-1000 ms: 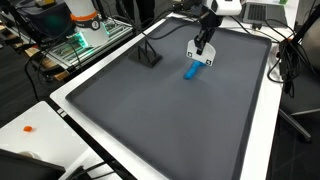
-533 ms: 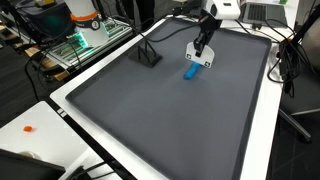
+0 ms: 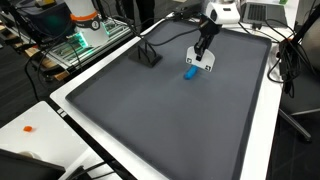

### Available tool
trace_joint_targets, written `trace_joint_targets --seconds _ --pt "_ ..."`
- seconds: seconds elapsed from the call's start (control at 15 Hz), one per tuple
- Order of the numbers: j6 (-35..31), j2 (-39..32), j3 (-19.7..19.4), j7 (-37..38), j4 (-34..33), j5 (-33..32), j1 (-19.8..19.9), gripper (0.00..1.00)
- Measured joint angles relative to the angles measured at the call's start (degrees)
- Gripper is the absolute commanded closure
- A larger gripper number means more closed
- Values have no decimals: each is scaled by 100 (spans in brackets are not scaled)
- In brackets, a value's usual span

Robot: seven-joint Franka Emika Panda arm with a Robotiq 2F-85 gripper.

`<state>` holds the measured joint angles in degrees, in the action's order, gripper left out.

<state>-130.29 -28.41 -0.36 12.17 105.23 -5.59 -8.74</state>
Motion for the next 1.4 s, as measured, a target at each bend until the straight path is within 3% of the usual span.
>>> trace_joint_targets --seconds 1.4 --pt "-99 -157 10 -16 69 49 43 99"
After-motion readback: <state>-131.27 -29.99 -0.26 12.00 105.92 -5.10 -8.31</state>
